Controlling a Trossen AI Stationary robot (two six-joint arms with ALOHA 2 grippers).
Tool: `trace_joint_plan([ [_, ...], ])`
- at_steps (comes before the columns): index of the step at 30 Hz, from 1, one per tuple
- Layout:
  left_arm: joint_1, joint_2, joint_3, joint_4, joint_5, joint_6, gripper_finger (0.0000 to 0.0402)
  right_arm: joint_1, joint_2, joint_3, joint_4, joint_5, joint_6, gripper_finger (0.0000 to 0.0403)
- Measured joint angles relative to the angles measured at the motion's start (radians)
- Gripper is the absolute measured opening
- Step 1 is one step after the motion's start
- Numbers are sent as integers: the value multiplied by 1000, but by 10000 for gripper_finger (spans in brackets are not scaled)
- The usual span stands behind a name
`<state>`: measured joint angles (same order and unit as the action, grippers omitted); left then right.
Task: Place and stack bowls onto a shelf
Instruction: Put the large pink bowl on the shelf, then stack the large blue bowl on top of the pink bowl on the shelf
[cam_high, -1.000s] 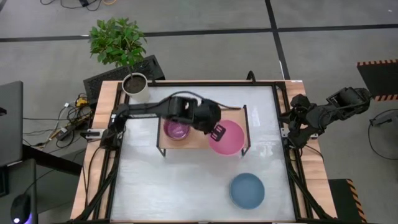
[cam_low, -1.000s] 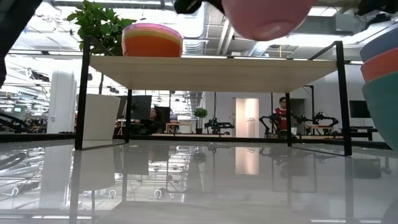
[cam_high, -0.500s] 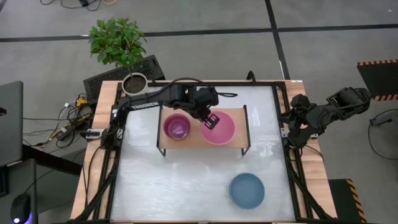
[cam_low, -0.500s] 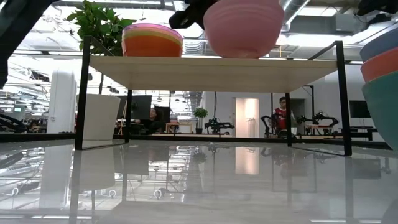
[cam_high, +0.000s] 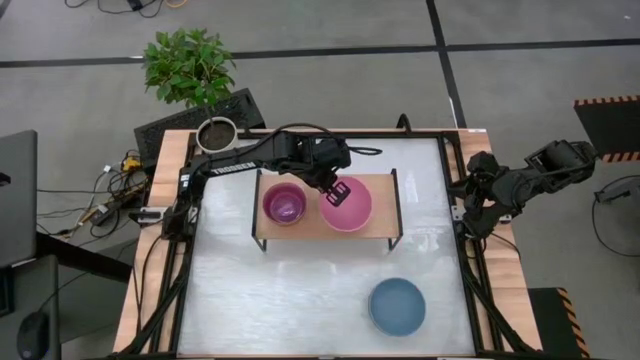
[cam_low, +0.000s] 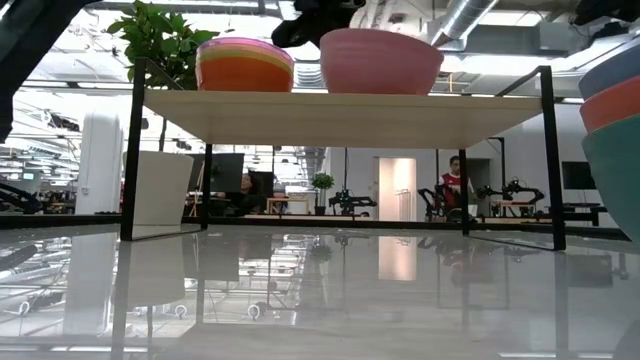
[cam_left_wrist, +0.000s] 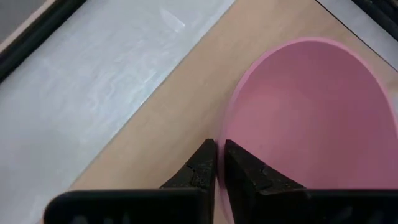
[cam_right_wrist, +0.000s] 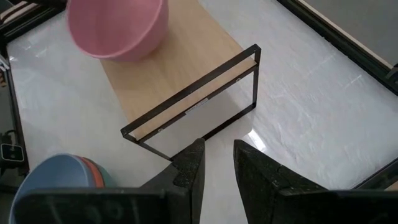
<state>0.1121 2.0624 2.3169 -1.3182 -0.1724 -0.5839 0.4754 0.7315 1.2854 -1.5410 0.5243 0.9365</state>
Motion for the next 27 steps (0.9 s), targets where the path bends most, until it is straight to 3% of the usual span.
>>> trace_joint_plan([
  [7, -7, 0, 0, 2, -61, 28, 49, 0, 0, 0, 0, 0, -3, 113],
  [15, -9, 0, 0, 55, -23, 147, 124, 0, 0, 0, 0, 0, -4, 113],
  [20, -7, -6, 0, 96, -14, 136, 156, 0, 0, 0, 0, 0, -6, 113],
  [27, -65, -24, 40, 193, 271, 121, 153, 0, 0, 0, 0, 0, -6, 113],
])
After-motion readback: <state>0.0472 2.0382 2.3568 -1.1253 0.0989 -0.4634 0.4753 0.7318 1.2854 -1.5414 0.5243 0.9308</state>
